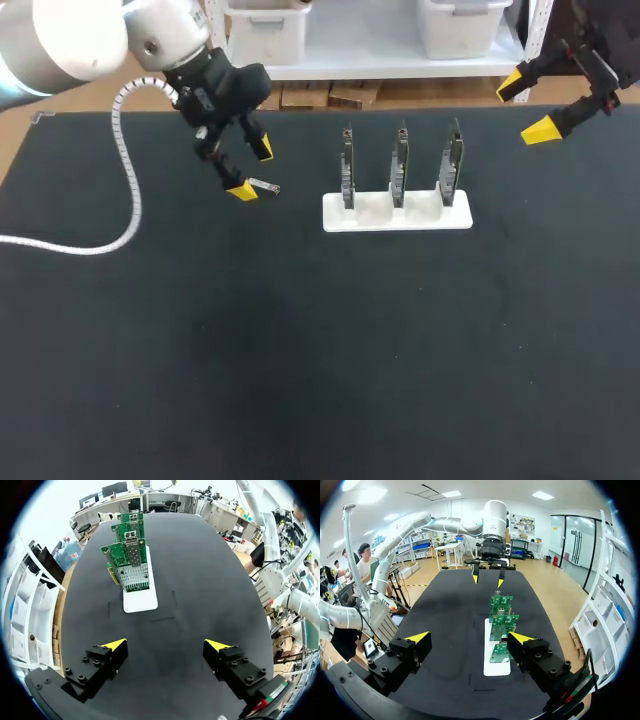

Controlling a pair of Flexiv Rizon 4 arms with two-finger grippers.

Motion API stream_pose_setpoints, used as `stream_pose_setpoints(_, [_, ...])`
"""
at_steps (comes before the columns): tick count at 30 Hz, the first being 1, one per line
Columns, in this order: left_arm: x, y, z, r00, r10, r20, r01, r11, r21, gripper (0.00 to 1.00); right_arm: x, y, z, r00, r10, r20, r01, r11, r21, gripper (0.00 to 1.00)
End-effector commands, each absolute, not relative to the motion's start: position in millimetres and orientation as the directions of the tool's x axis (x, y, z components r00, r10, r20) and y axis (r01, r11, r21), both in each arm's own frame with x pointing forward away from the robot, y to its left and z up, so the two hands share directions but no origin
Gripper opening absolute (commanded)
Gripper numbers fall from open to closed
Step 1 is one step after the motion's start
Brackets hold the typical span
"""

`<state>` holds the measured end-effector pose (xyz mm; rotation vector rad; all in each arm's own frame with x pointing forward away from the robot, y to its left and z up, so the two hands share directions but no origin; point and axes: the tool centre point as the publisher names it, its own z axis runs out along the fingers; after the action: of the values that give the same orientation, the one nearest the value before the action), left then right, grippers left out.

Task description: Pick up the optical module with the left hand, and insert it into the network port with the right hand.

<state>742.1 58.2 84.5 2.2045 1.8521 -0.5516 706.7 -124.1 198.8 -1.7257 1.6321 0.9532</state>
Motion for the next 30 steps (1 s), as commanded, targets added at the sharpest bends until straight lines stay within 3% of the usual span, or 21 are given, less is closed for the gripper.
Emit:
stream_pose_setpoints(1, [748.8, 60.1, 82.2, 0.143, 0.898, -0.416, 0.975, -0.201, -0.099, 1.00, 705.5, -124.1, 198.7, -0.001, -0.585, -0.811, -0.994, -0.087, 0.064, 1.00])
stream_pose_setpoints(17, [748.8, 60.1, 82.2, 0.143, 0.898, -0.416, 0.975, -0.201, -0.099, 1.00, 705.5, -124.1, 198.7, -0.001, -0.585, -0.811, -0.994, -0.087, 0.064, 1.00])
stream_pose_setpoints(21, [747.1, 36.1, 88.1, 0.273, 0.945, -0.182, 0.957, -0.285, -0.046, 1.00, 705.5, -124.1, 198.7, -0.001, -0.585, -0.811, -0.994, -0.087, 0.064, 1.00])
stream_pose_setpoints(30, [760.9, 43.1, 76.8, 0.261, 0.965, 0.020, 0.965, -0.260, -0.043, 1.00, 705.5, -124.1, 198.7, -0.001, -0.585, -0.811, -0.994, -0.087, 0.064, 1.00])
